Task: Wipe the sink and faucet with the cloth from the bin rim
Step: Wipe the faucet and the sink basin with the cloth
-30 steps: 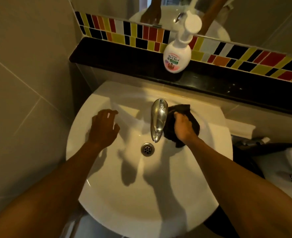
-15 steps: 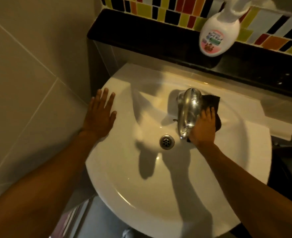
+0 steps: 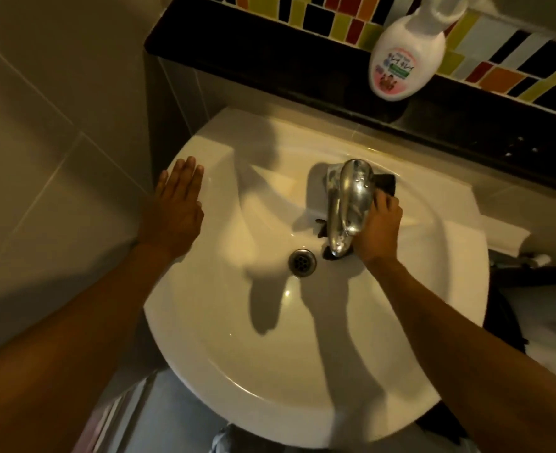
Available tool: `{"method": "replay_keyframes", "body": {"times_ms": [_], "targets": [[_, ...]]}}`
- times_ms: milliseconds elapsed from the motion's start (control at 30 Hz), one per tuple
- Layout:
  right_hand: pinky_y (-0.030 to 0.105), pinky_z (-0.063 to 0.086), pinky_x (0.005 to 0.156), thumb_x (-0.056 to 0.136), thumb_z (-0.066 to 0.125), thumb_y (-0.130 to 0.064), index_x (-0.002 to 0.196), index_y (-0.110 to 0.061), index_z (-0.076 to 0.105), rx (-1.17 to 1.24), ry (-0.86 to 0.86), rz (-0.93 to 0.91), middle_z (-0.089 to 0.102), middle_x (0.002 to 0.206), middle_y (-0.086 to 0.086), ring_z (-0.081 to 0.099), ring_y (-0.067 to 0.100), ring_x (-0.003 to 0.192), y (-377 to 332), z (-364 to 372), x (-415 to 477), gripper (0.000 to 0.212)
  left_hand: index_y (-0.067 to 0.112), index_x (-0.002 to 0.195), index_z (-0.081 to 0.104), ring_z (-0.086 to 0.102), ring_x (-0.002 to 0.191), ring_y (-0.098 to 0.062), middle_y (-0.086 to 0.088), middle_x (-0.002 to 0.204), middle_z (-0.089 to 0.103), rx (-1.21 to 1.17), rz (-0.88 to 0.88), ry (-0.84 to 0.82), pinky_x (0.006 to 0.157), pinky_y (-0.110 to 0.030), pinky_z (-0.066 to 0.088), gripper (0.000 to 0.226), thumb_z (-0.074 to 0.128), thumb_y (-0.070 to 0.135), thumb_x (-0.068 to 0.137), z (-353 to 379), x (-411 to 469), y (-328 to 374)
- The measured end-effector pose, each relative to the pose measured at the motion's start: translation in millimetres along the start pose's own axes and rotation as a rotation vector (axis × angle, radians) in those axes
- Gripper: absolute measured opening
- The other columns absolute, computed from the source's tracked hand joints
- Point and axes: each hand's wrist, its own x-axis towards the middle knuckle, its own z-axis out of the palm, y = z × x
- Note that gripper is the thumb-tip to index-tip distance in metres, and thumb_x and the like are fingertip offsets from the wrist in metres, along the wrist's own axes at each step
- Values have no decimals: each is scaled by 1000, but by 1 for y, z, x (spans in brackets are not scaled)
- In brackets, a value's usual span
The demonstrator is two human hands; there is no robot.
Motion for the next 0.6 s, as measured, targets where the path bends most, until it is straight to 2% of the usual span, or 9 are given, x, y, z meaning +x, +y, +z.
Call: {"method": "replay_keyframes", "body": {"times_ms": [67,133,200,233,300,367,467,600], "targets": [[42,36,97,84,61,-10,124,-6,53,-130,-116,-153,54,125,18,44,38,112,19,-11,2,40,7,151,9,3,148,-29,-15,160,10,8,-4,-1,120,-48,6,61,30,23,97,0,0,1],[43,39,93,82,63,-12,120,-6,54,-233,-219,-277,57,120,18,48,38,107,32,-20,6,39,6,151,9,4,148,-31,-16,160,10,23,-8,-5,120,-49,6,61,36,19,97,1,0,0],[44,41,93,80,65,-15,118,-6,53,-337,-251,-320,57,119,19,51,37,107,38,-28,16,41,5,150,7,3,148,-31,-17,159,10,45,2,10,120,-49,6,63,39,18,97,3,1,-1],[44,40,96,80,65,-17,119,-6,52,-345,-226,-254,57,121,18,51,36,110,36,-29,22,43,5,150,7,2,148,-31,-17,159,10,58,5,17,120,-48,5,64,39,18,96,3,0,-3],[43,35,106,78,70,-21,126,-7,48,-307,-155,-3,50,132,18,44,35,121,24,-26,30,55,5,150,6,0,147,-30,-18,159,8,67,5,23,120,-45,-1,66,40,16,95,4,2,-1],[45,24,115,76,73,-21,136,-8,41,-183,-127,100,38,145,19,32,36,135,1,-13,25,69,4,151,6,-2,147,-31,-19,159,7,98,1,29,119,-42,-6,66,39,16,95,4,1,2],[44,15,118,85,65,-24,141,-13,35,-18,-140,-46,37,150,11,25,26,142,-9,-4,10,65,3,150,5,-2,147,-31,-19,159,7,134,-6,29,117,-38,-13,67,40,17,94,4,1,2],[41,28,110,95,46,-32,130,-16,49,-116,-215,-265,50,138,8,39,27,133,35,-23,-2,39,5,150,2,-2,146,-30,-19,159,8,124,0,11,118,-37,-13,69,41,14,94,3,2,3]]}}
